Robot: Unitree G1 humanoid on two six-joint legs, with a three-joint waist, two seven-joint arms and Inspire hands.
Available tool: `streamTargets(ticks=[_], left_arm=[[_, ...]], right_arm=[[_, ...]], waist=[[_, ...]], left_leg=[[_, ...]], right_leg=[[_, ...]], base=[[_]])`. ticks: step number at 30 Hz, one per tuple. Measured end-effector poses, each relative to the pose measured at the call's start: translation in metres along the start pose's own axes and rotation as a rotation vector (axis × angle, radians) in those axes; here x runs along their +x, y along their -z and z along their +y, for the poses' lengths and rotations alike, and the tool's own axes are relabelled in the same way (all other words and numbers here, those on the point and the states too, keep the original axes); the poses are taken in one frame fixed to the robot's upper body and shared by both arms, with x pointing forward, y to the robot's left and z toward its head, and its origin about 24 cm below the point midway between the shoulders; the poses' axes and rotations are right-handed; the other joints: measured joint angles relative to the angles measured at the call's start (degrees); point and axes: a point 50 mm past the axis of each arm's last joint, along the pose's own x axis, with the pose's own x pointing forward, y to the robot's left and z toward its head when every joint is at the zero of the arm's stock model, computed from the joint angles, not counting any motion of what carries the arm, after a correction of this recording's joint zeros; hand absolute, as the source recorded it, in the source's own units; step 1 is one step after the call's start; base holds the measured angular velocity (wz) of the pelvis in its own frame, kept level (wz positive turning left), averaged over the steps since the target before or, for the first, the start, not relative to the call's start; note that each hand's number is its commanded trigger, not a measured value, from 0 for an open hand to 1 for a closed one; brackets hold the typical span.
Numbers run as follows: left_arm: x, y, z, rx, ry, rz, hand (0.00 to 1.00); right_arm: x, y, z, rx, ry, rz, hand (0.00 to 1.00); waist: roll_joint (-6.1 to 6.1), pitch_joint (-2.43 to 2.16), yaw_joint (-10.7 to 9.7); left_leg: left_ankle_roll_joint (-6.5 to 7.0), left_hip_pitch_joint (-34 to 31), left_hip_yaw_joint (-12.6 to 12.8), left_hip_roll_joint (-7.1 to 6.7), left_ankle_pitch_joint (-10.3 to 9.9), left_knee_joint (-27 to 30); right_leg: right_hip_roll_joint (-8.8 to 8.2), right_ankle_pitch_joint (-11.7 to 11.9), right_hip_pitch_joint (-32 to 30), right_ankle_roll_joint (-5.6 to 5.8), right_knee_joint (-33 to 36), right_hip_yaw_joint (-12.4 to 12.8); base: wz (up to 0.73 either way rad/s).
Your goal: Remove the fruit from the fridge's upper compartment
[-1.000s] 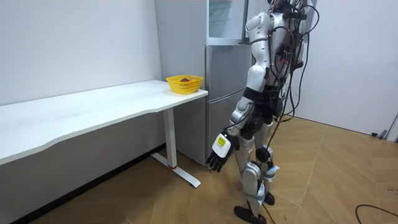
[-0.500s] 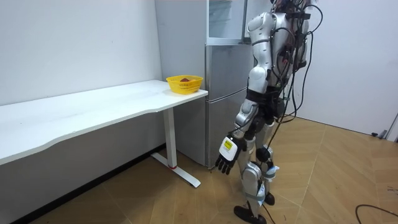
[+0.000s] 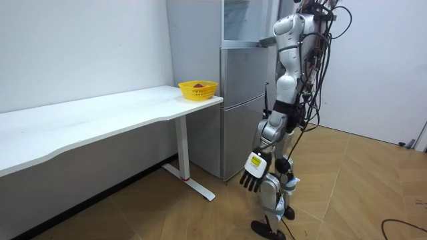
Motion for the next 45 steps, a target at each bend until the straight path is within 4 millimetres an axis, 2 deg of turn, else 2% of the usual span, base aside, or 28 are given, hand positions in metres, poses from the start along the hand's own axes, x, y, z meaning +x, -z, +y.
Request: streamTargets(ticks=[3, 7, 11, 15, 33, 40, 45], left_arm=[[0.0, 0.002, 0.001, 0.002, -0.01, 0.016, 0.0], [0.0, 0.004, 0.003, 0.002, -0.036, 0.029, 0.0], [0.0, 0.004, 0.002, 0.001, -0.045, 0.037, 0.0], [0.0, 0.005, 0.003, 0.002, -0.049, 0.041, 0.0], [0.0, -0.001, 0.005, 0.002, -0.074, 0.023, 0.0], [0.0, -0.001, 0.004, 0.003, -0.057, 0.021, 0.0], [0.001, -0.002, 0.003, 0.003, -0.045, 0.02, 0.0]], right_arm=[[0.0, -0.001, 0.003, 0.006, -0.02, 0.0, 0.0], [-0.003, 0.004, 0.009, 0.014, -0.065, 0.021, 0.0], [-0.003, 0.002, 0.011, 0.024, -0.077, 0.007, 0.0], [-0.003, 0.002, 0.013, 0.031, -0.088, 0.006, 0.0], [-0.002, 0.005, 0.011, 0.024, -0.112, 0.022, 0.0], [-0.002, 0.005, 0.012, 0.01, -0.114, 0.023, 0.0], [-0.002, 0.007, 0.011, 0.0, -0.113, 0.036, 0.0]], waist=[[0.64, 0.0, 0.6], [1.57, -0.05, 1.8], [2.05, -0.15, 1.8], [2.26, 0.05, 1.9], [1.8, 0.09, 1.4], [1.9, -0.2, 0.2], [1.98, -0.29, -0.4]], left_leg=[[0.02, -0.2, -1.0, -0.32, 0.0, -0.1], [0.02, 0.0, -1.3, -0.33, 0.0, -0.4], [0.02, 0.2, -1.5, -0.42, 0.0, -0.5], [0.03, 0.3, -1.5, -0.4, 0.0, -0.5], [0.03, 0.4, -1.3, -0.39, 0.0, -0.4], [0.02, 0.1, -1.5, -0.42, 0.0, -0.2], [0.03, -0.1, -0.6, -0.35, 0.0, -0.4]], right_leg=[[-0.11, -0.1, 0.4, 0.17, -0.1, -1.3], [-0.08, -0.1, 0.9, 0.18, -0.2, -1.5], [-0.16, -0.1, 1.0, 0.22, -0.2, -1.8], [-0.16, -0.2, 1.0, 0.23, -0.2, -1.8], [-0.21, -0.3, 0.9, 0.2, -0.3, -1.3], [-0.57, -0.3, 0.8, 0.22, -0.3, -1.8], [-0.19, -0.3, 0.0, 0.22, -0.2, -0.9]], base=[[0.2], [0.03], [0.01], [0.0], [0.0], [0.02], [-0.09]])
